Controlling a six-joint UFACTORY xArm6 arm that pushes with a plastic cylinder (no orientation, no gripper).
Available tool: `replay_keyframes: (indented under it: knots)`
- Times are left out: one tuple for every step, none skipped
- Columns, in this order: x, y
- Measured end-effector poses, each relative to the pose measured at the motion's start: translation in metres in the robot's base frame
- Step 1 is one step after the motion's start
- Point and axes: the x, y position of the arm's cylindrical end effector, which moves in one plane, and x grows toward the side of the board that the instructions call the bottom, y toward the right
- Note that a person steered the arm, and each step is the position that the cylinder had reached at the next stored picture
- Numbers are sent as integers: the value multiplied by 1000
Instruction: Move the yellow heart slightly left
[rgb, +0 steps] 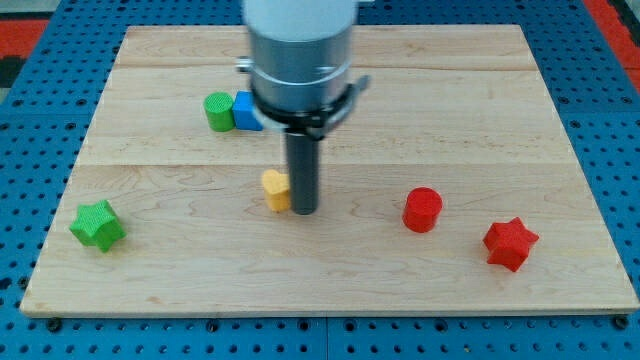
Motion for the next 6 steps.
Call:
replay_keyframes:
  knots:
    - [-23,-1]
    - [-57,31]
    - [-48,17]
    - [-33,-9]
    - [-33,-72]
    - [-38,-122]
